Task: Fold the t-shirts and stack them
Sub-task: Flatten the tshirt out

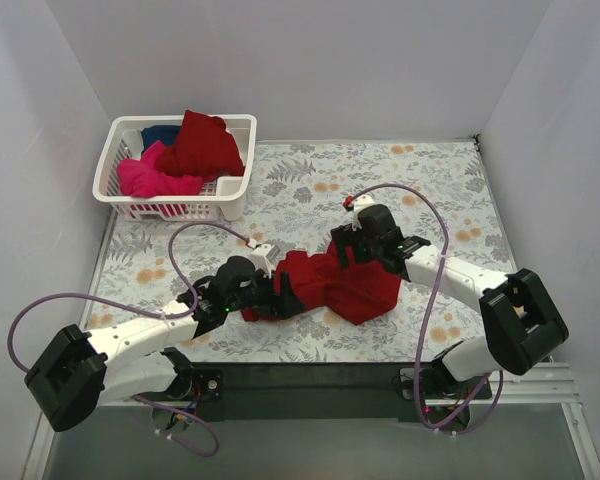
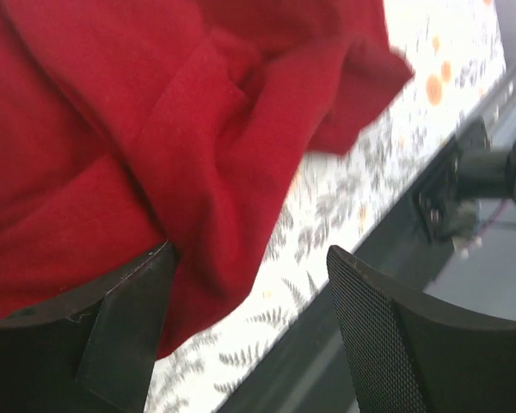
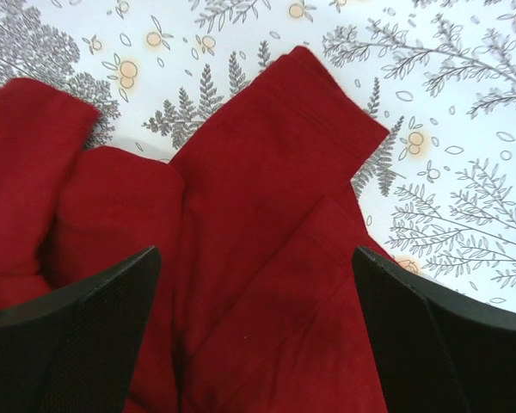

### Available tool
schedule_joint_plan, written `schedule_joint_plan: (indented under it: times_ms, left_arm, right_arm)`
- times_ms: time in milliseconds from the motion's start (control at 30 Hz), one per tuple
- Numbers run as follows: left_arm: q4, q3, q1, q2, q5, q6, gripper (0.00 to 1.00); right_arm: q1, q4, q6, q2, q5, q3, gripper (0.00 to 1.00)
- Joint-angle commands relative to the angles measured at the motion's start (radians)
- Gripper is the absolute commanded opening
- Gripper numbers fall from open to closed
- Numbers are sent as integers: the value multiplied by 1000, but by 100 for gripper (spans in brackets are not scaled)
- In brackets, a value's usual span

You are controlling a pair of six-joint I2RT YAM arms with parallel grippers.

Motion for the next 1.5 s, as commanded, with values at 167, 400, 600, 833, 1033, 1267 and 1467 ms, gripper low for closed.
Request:
schedule_joint_plan:
  times_ms: [167, 400, 600, 833, 1033, 1267, 1467]
  left_arm:
    - [-45, -59, -28, -52, 114, -46, 54]
    - [-45, -71, -28, 4, 51, -47, 36]
    - [-41, -79, -28, 17, 2, -47, 26]
    - [17, -79, -28, 41, -162, -32, 0]
    - [-49, 122, -16, 119, -424, 97, 0]
    - [4, 242, -3, 46, -518, 236, 0]
    - [-98, 150, -3, 79, -286, 141, 0]
  right_arm:
    - [-5, 44, 13, 73, -51, -9, 83]
    - [-59, 58, 25, 125, -123, -34, 73]
    - [-73, 91, 27, 192, -149, -28, 63]
    - [-100, 93, 19, 191, -164, -2, 1]
    - [-171, 68, -21, 72, -117, 73, 1]
    - [-228, -14, -56, -100, 15, 124, 1]
    - [-246, -46, -36, -151, 133, 20, 1]
